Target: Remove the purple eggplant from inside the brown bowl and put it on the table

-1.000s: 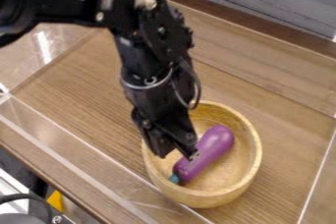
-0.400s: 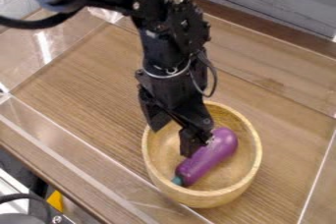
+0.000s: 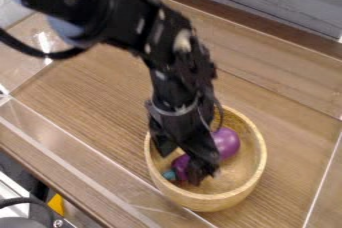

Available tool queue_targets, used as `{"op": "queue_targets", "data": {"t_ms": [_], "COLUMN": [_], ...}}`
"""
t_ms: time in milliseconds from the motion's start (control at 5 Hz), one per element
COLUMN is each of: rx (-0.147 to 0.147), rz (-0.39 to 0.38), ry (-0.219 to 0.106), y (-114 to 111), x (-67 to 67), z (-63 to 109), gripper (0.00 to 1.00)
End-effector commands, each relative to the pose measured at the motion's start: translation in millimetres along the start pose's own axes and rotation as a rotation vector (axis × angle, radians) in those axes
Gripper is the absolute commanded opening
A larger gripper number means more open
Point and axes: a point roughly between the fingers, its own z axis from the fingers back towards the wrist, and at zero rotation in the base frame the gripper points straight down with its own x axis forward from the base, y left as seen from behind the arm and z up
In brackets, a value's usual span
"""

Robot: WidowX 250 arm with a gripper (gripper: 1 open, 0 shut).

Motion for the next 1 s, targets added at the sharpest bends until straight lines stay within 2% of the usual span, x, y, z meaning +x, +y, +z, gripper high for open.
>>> {"op": "queue_targets", "data": {"t_ms": [0,200,600,800], "rx": [0.003,-0.012,-0.028,-0.039], "rz": [-0.028,-0.06,-0.017,-0.008], "ry": [-0.024,-0.016,-0.008,-0.007], "y": [-0.4,-1.6,3.9,8.9], "x": [7.7,9.5,0.9,6.0], "z": [-0.9,3.2,-3.0,0.5], "gripper": [0.0,0.0,0.0,0.0]}}
